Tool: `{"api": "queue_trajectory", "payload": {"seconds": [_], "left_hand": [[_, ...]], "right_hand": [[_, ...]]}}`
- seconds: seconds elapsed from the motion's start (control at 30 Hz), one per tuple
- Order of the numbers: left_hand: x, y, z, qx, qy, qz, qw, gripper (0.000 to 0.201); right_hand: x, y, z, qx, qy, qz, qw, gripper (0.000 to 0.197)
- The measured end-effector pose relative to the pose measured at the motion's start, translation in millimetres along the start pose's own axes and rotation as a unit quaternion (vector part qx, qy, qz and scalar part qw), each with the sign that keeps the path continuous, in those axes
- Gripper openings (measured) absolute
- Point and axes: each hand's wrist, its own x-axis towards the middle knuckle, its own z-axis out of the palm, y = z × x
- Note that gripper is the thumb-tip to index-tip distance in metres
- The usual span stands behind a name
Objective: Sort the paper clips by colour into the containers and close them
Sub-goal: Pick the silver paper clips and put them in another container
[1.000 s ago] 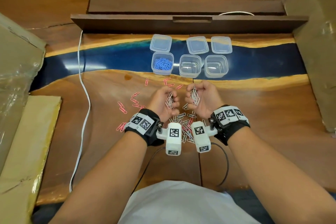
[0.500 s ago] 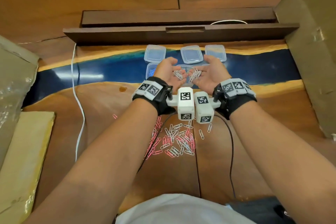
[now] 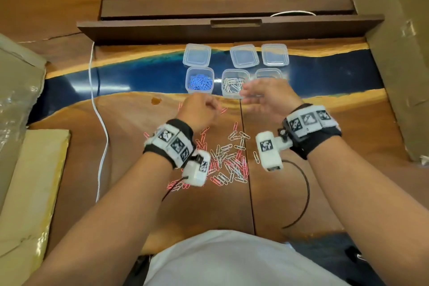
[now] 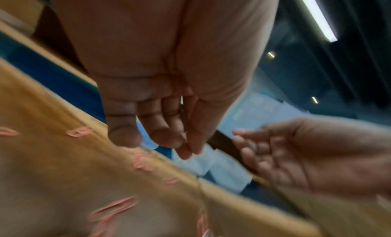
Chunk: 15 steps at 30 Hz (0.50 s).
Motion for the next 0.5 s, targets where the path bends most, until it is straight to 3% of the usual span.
{"api": "queue_trajectory", "payload": {"seconds": [0.03,0.1,0.17,0.33,0.4,0.5], "left_hand": [[-8.5,-13.0,4.6,0.058,-0.029,0.002,0.998,0.018],[-24.0,-34.6,16.6,0.147,-0.081,-0.010,0.986,0.011],[-33.0,-47.6,29.1,0.198,-0.092,-0.013,0.976,0.007],[-36.3,-55.9,60.5,0.275,-0.047,-0.006,0.960,0.035],[-36.3,-54.3,71.7,0.313,-0.022,0.004,0.949,0.040],[-35.8,-51.0,81.2,0.329,0.010,0.019,0.944,0.033]], "right_hand": [[-4.2,11.1,0.4,-0.125,-0.003,-0.029,0.992,0.014],[-6.0,38.2,1.9,-0.357,-0.018,-0.107,0.928,0.011],[-5.1,63.1,5.9,-0.478,-0.049,-0.136,0.867,0.015],[-2.8,86.7,12.8,-0.596,-0.075,-0.191,0.776,0.028],[1.5,90.7,14.3,-0.613,-0.069,-0.181,0.766,0.021],[8.7,92.5,17.3,-0.612,-0.069,-0.150,0.774,0.003]]}}
